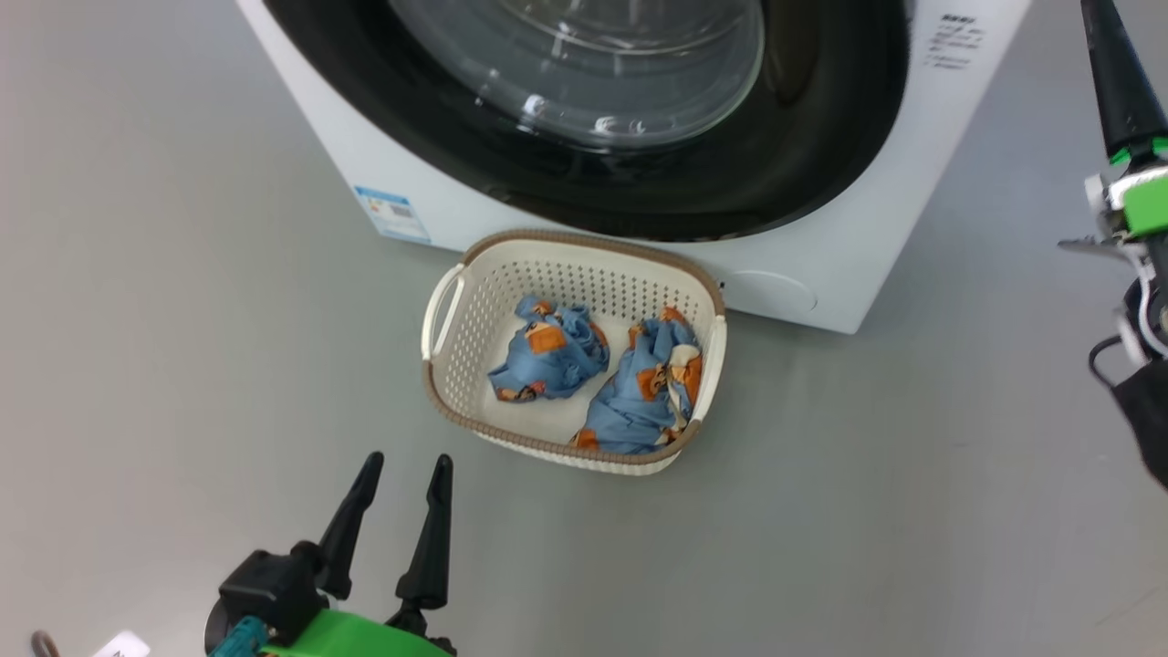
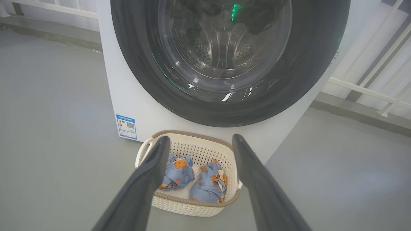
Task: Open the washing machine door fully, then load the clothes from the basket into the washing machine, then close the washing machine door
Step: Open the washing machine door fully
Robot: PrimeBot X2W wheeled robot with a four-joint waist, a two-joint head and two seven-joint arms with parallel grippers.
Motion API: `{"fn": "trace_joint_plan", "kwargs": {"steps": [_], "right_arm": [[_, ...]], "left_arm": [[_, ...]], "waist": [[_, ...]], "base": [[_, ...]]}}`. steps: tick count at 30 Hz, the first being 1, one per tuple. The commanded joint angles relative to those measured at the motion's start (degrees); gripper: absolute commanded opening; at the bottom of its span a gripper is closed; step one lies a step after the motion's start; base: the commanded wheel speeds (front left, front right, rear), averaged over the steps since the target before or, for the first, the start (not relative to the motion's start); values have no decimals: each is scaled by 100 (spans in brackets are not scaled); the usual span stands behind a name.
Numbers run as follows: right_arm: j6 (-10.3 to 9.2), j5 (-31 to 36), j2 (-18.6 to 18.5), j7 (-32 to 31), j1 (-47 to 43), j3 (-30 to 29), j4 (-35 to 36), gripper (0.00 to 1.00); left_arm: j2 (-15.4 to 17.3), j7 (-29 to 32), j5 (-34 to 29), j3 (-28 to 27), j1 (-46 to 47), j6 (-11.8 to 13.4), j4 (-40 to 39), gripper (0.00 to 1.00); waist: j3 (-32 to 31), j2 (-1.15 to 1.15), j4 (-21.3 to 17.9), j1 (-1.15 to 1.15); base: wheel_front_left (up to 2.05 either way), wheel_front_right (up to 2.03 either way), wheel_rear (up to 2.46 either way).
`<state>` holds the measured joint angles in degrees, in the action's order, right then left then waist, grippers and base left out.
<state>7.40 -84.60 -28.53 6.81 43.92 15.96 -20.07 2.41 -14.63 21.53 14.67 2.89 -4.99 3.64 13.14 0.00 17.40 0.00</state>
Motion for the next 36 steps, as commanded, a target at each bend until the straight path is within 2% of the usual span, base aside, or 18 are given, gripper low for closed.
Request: {"fn": "trace_joint_plan", "kwargs": {"steps": [1, 7, 17, 25, 36], "right_arm": [[9, -103, -81, -90, 112, 67, 107, 0], [9, -755, -251, -1018, 523, 23, -112, 0], [9, -1047, -359, -2450, 1218, 115, -782, 0], [9, -1103, -302, -3079, 1770, 75, -1275, 0], [9, -933, -206, -3402, 2262, 54, -1696, 0]], "left_arm": [[47, -37, 22, -151, 188, 50, -164, 100], [47, -37, 52, -39, 330, 89, -242, 100], [47, -37, 104, 224, 569, 174, -342, 100], [47, -37, 189, 415, 729, 242, -399, 100], [47, -37, 286, 591, 903, 314, -444, 100]], "waist": [[168, 0, 157, 0], [417, 0, 283, 0], [774, 0, 428, 0], [1009, 0, 540, 0], [1176, 0, 669, 0]], "base": [[0, 0, 0], [0, 0, 0], [0, 0, 0], [0, 0, 0], [0, 0, 0]]}}
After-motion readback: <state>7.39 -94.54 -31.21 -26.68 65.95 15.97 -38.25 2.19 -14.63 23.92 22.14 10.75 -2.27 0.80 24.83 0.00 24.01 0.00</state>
